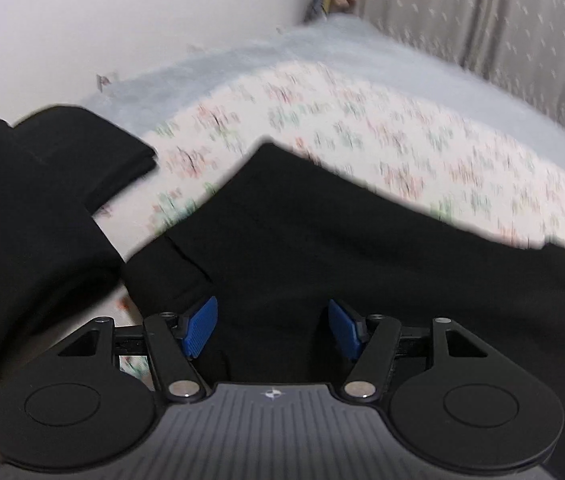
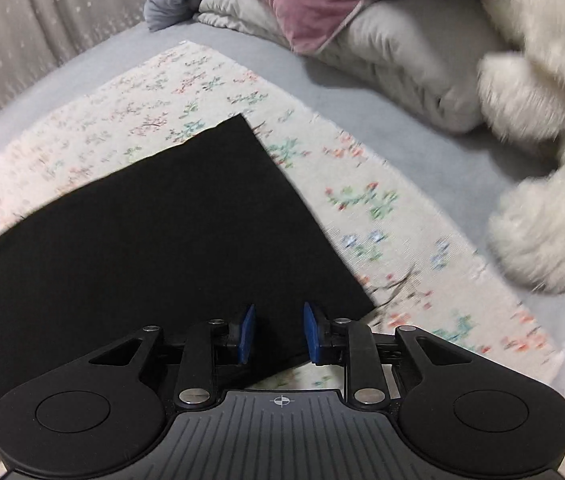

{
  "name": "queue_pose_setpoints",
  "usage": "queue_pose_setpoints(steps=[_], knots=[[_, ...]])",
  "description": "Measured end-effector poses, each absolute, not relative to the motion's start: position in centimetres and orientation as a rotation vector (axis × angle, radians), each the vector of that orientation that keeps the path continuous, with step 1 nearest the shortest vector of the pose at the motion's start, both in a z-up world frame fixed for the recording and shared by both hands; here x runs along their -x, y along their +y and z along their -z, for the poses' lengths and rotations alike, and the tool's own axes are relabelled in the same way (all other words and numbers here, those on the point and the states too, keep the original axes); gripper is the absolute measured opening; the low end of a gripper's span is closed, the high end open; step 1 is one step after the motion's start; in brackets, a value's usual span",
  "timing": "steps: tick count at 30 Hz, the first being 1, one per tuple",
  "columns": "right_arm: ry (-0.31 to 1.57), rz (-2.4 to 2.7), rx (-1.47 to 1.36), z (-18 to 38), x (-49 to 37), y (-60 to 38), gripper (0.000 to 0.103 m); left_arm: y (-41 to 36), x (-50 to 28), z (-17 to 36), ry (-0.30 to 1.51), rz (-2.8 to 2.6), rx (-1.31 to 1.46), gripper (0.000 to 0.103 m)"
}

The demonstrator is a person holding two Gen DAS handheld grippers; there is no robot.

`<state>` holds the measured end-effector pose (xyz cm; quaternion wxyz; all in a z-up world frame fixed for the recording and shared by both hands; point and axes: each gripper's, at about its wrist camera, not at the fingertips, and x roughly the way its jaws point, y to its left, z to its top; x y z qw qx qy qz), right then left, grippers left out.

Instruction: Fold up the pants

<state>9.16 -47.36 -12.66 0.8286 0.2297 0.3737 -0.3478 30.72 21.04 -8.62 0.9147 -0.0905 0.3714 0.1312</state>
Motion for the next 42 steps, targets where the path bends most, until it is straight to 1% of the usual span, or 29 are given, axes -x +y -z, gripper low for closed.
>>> queue_pose_setpoints(steps=[1,3,5,10,13,15,18,23,25,29,30,31,32,33,34,42], knots=[[0.789,0.755,-0.443,12.4,-9.5,-46.9,0.031,21.1,-30.5,8.0,0.73,-0.268,0.207,0.069],[0.743,0.742,-0.368,11.5,-10.1,-45.4,0.033,20.8,-30.9,7.4,0.685,-0.23,0.244,0.069],[0.692,0.661,-0.322,10.6,-10.7,-43.3,0.037,20.0,-32.0,7.4,0.693,-0.192,0.265,0.072],[0.658,0.399,-0.234,10.0,-16.0,-37.7,0.037,18.3,-34.7,9.5,0.788,-0.169,0.311,0.072],[0.675,0.225,-0.191,10.0,-20.8,-33.3,0.037,16.5,-35.4,9.6,0.782,-0.141,0.264,0.073],[0.674,0.092,-0.22,9.8,-24.3,-30.5,0.037,15.5,-35.6,10.0,0.803,-0.109,0.237,0.075],[0.675,-0.07,-0.22,9.4,-30.3,-26.2,0.037,15.0,-35.7,10.3,0.818,-0.104,0.178,0.076],[0.727,-0.296,-0.162,8.9,-40.8,-17.9,0.037,16.9,-35.9,10.0,0.822,-0.098,0.248,0.077],[0.757,-0.347,-0.16,9.2,-44.8,-16.6,0.037,18.0,-36.2,10.0,0.818,-0.121,0.275,0.077],[0.812,-0.382,-0.12,10.1,-49.7,-13.4,0.036,19.4,-36.5,9.7,0.815,-0.13,0.322,0.077],[0.836,-0.388,-0.116,10.7,-50.9,-12.9,0.035,19.6,-36.6,9.7,0.817,-0.131,0.324,0.077],[0.866,-0.398,-0.101,11.2,-51.7,-12.4,0.024,19.7,-36.5,9.6,0.818,-0.133,0.327,0.077],[0.886,-0.4,-0.074,11.7,-52.0,-11.7,0.01,19.7,-36.5,9.6,0.821,-0.133,0.33,0.077],[0.887,-0.401,-0.039,11.9,-52.2,-11.1,0.006,19.8,-36.5,9.6,0.823,-0.132,0.336,0.077],[0.874,-0.417,-0.009,11.8,-52.2,-10.7,0.0,20.0,-36.6,9.5,0.822,-0.133,0.342,0.077],[0.727,-0.377,0.204,9.1,-53.3,-8.0,0.0,21.2,-36.7,9.5,0.807,-0.242,0.308,0.077]])
